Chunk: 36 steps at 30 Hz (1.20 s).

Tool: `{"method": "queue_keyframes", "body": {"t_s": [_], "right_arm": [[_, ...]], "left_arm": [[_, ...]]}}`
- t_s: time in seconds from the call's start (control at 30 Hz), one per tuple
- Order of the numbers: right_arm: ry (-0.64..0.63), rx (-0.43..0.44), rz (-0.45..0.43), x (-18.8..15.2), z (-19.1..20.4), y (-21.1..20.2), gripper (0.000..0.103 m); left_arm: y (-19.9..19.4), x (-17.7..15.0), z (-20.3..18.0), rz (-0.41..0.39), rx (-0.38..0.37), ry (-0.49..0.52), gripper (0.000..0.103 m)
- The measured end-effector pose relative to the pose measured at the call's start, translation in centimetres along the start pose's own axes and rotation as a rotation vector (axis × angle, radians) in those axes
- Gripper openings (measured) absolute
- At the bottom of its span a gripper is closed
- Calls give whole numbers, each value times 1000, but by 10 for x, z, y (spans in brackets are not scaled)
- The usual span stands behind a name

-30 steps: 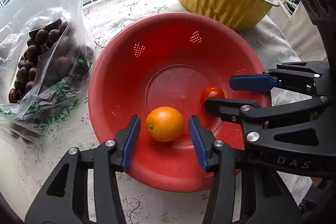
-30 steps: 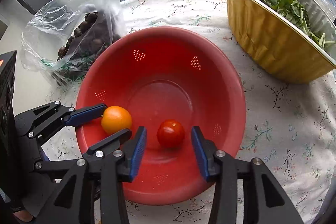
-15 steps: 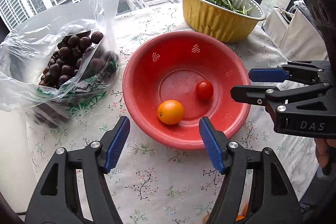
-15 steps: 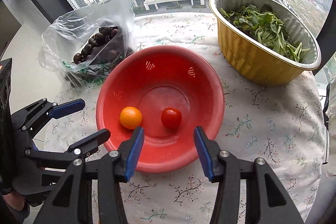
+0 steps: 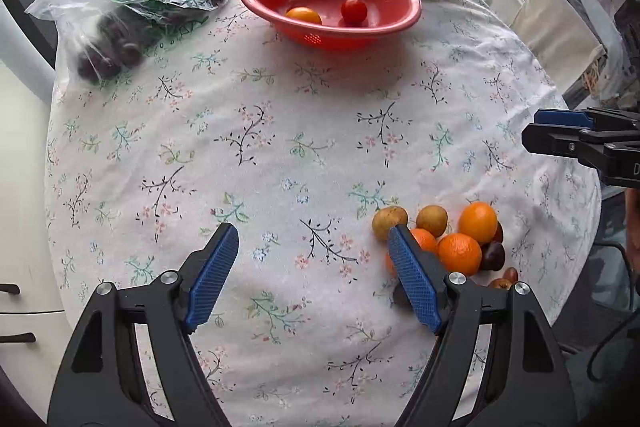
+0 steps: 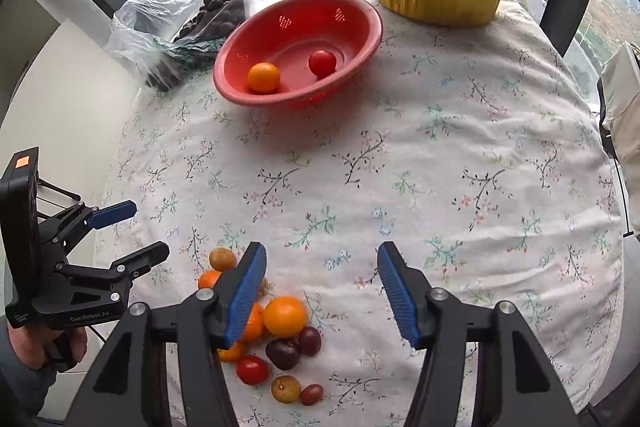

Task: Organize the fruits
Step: 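Move both open tools back to the fruit pile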

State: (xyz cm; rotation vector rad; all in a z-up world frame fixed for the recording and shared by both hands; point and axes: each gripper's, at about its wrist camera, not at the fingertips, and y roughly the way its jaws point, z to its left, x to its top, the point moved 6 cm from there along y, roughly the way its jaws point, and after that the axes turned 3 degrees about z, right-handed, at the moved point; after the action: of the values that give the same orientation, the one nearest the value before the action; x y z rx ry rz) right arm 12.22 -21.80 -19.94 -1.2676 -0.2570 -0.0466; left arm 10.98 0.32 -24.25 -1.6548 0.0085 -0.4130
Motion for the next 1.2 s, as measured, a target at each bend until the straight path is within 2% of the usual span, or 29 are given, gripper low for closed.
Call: {"method": "queue_keyframes", "body": {"t_s": [0.17, 0.3, 0.4, 0.57, 0.7, 0.9, 1.07, 1.2], "right_arm": [[-4, -19, 49, -62, -4, 6, 61], [31, -8, 84, -100, -9, 14, 61], [54, -4, 91, -117, -10, 18, 61], [33, 8, 82, -125, -3, 23, 60], [27, 0, 107, -128, -3, 28, 56], [1, 37, 113, -124, 7, 27, 52], [-52, 53, 117, -119, 20, 30, 52], [-142, 33, 113, -118, 30, 34, 52]], "left_arm": [[8, -49, -29, 37, -28, 90, 76], [15, -70, -55, 48, -37, 182, 76], [19, -78, -68, 64, -64, 190, 76], [21, -84, -78, 84, -140, 142, 76], [18, -85, -83, 81, -142, 152, 76], [17, -84, -82, 68, -150, 155, 76], [21, -87, -81, 70, -162, 187, 76], [24, -85, -77, 78, -182, 163, 76]]}}
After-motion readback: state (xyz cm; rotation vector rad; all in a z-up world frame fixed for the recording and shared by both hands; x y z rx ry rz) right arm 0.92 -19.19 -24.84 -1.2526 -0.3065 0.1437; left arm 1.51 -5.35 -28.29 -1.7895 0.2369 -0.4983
